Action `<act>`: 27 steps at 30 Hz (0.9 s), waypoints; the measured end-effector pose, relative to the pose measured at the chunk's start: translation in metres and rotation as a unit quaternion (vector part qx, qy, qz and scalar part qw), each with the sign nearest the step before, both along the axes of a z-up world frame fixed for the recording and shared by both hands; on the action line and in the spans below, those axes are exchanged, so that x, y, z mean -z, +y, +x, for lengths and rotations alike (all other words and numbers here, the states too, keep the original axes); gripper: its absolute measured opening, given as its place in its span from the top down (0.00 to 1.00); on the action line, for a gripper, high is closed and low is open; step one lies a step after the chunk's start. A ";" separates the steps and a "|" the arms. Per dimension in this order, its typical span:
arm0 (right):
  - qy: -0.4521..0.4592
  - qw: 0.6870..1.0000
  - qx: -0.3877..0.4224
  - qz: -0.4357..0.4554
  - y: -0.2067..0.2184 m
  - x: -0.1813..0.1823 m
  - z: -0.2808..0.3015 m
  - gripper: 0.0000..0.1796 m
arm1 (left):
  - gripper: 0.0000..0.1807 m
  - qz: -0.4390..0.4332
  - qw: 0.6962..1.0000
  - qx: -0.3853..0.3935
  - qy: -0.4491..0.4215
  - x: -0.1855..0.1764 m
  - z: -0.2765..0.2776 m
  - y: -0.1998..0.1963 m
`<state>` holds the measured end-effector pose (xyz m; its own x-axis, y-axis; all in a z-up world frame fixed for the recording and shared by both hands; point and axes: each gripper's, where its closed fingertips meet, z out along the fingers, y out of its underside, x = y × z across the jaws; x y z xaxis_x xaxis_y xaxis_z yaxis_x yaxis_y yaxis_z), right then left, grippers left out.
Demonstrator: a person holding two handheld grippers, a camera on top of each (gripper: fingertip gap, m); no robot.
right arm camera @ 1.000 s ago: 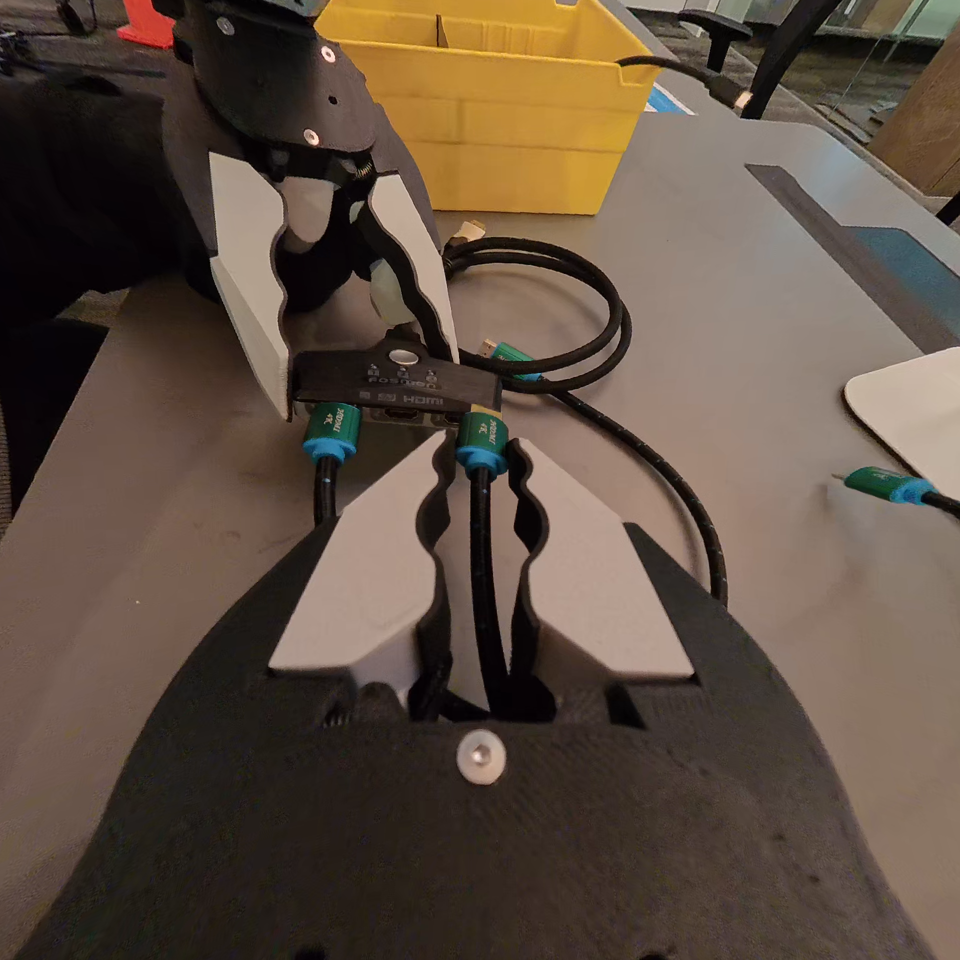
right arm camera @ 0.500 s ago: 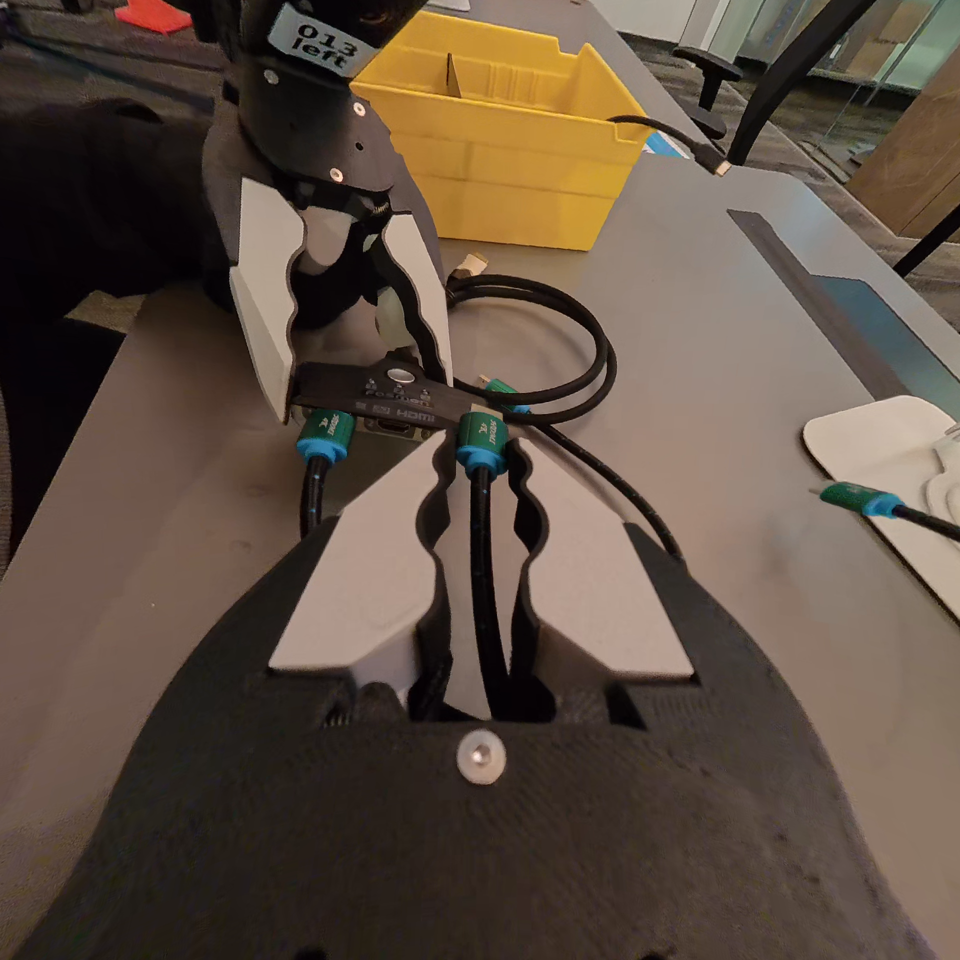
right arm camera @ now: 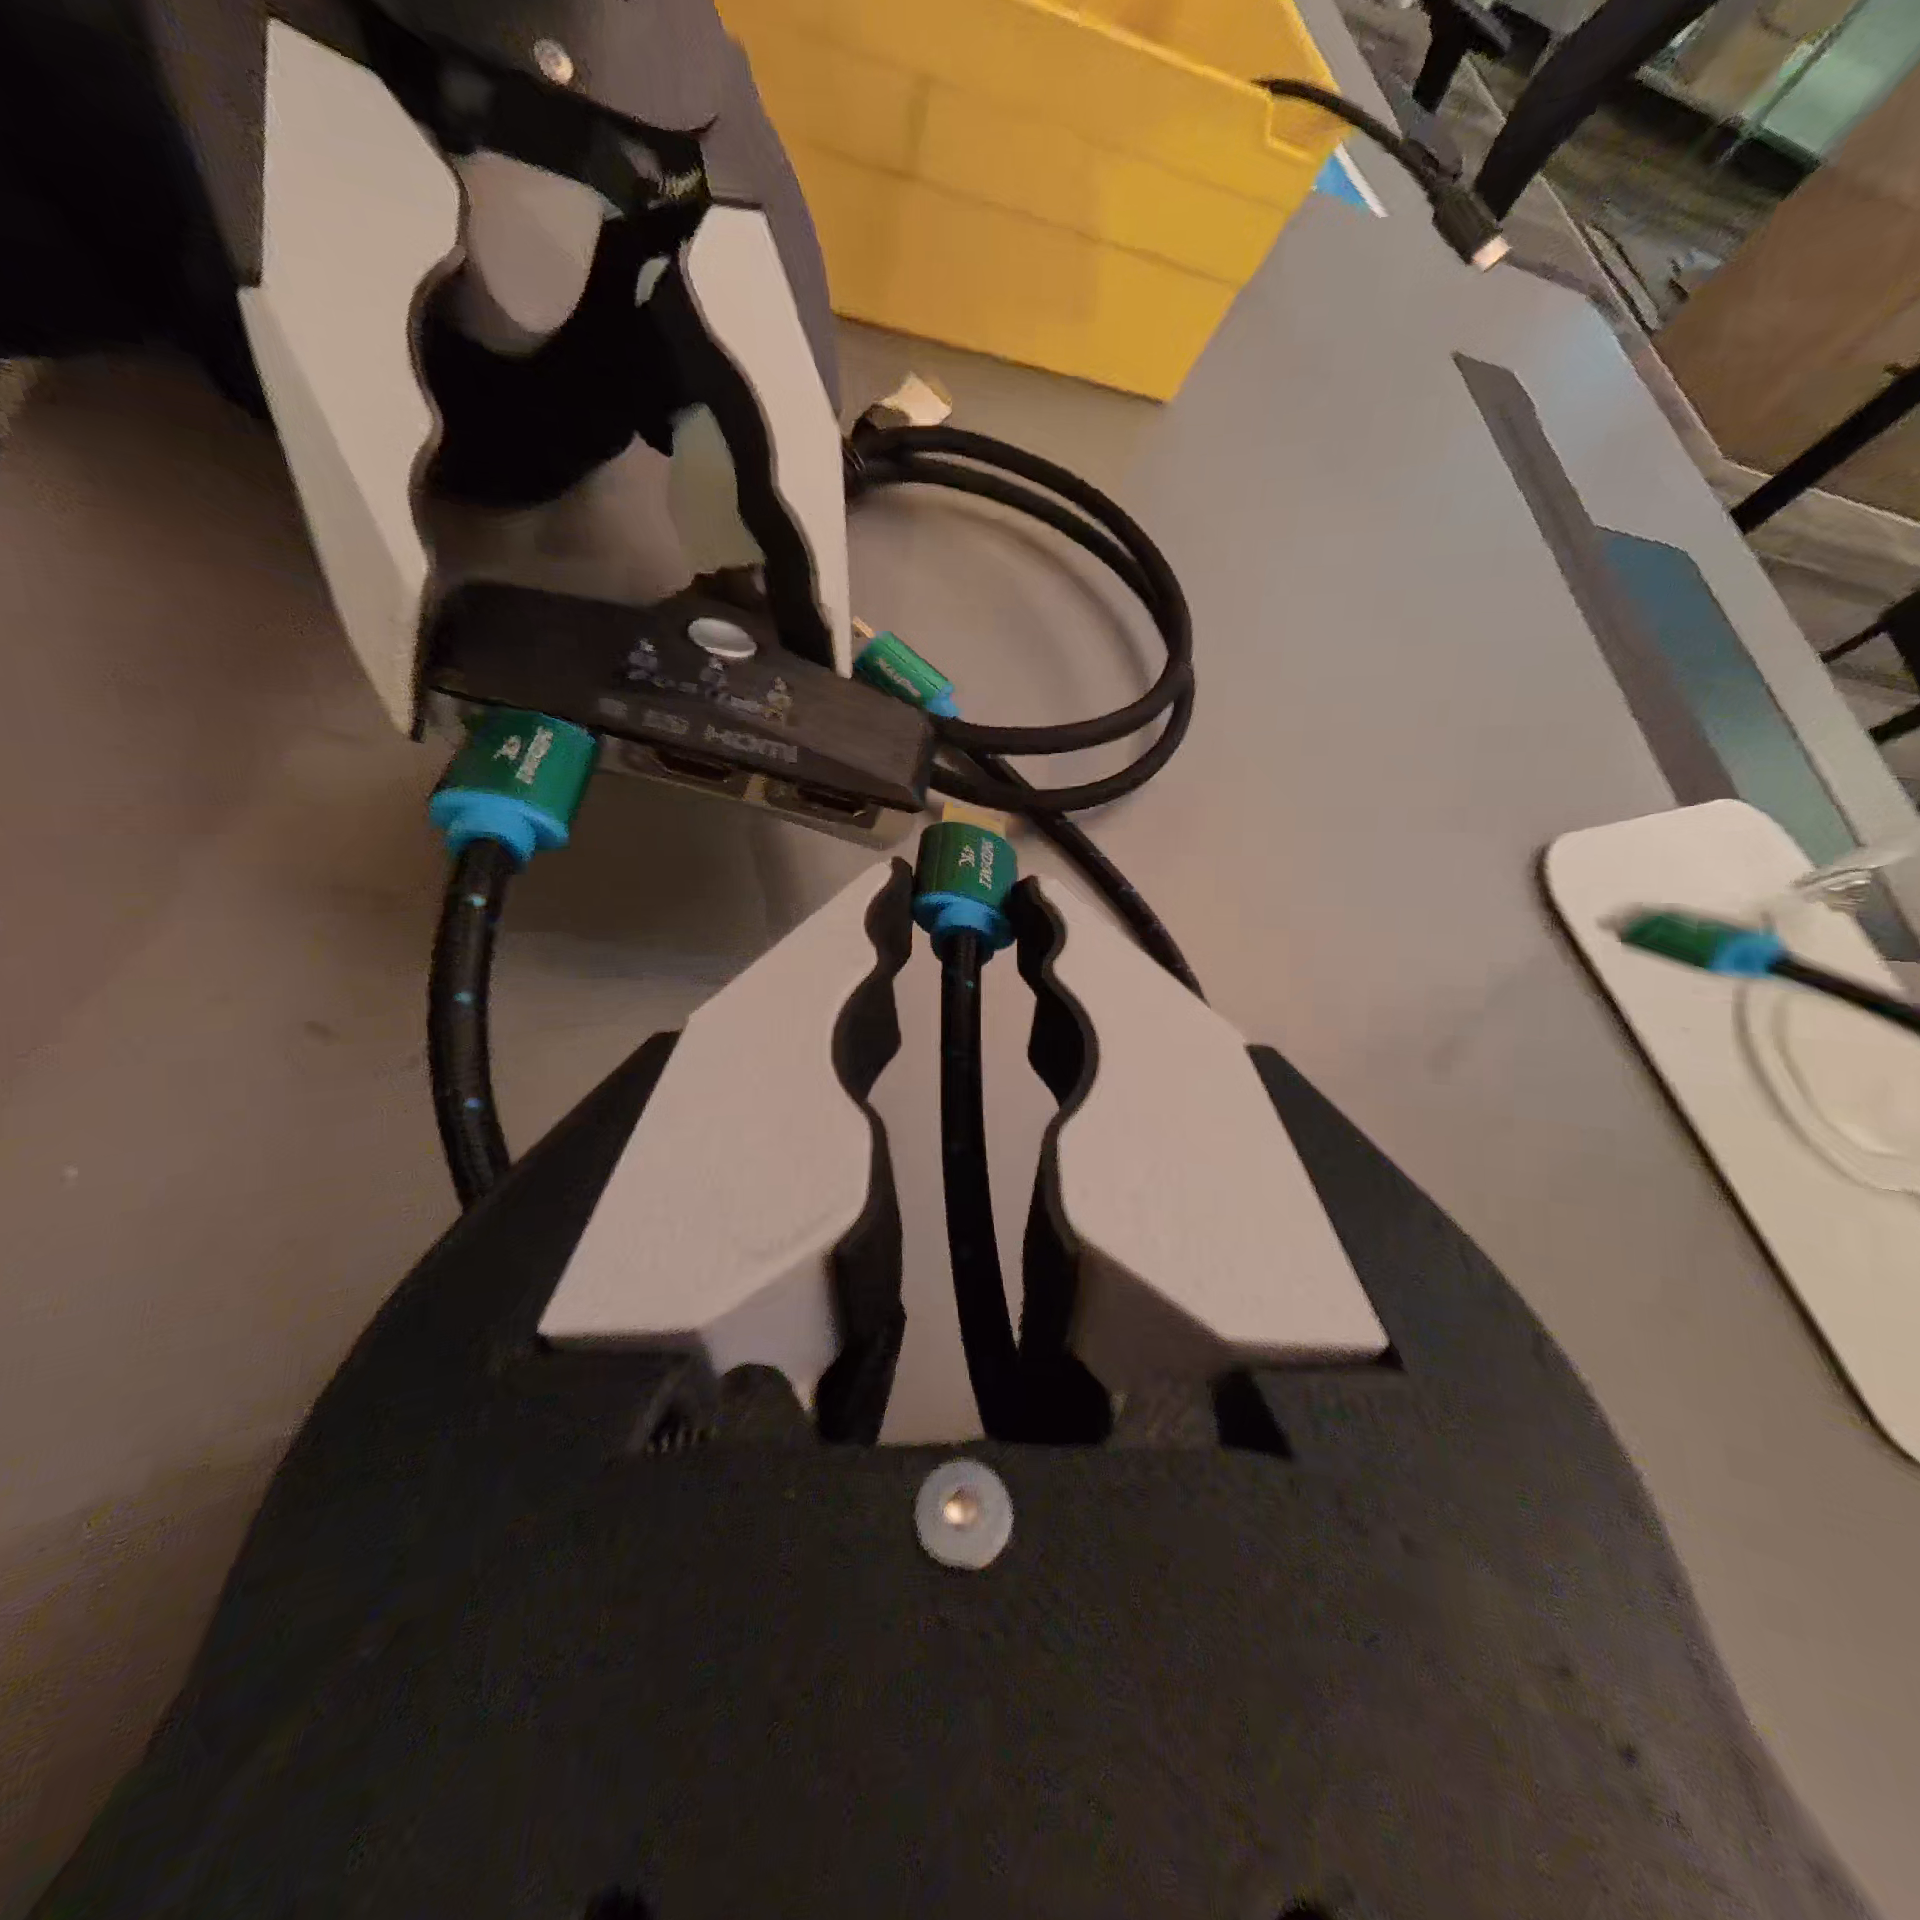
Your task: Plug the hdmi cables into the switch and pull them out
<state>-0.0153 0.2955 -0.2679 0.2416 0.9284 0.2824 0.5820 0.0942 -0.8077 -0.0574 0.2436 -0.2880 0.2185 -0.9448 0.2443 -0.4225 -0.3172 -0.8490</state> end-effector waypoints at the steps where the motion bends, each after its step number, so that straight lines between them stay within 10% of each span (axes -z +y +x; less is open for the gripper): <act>1: 0.002 1.000 -0.006 -0.002 -0.003 0.001 0.000 0.90 | 0.54 0.001 1.000 0.000 0.000 0.000 0.000 0.000; 27: 0.033 0.998 -0.052 -0.018 -0.024 0.013 -0.006 0.90 | 0.54 -0.010 1.000 -0.006 0.022 0.007 0.000 0.003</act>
<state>-0.0214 0.2718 -0.2809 0.1594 0.9589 0.2348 0.5167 0.1216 -0.8475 -0.0574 0.2468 -0.2950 0.2414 -0.9371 0.2520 -0.4560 -0.3388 -0.8230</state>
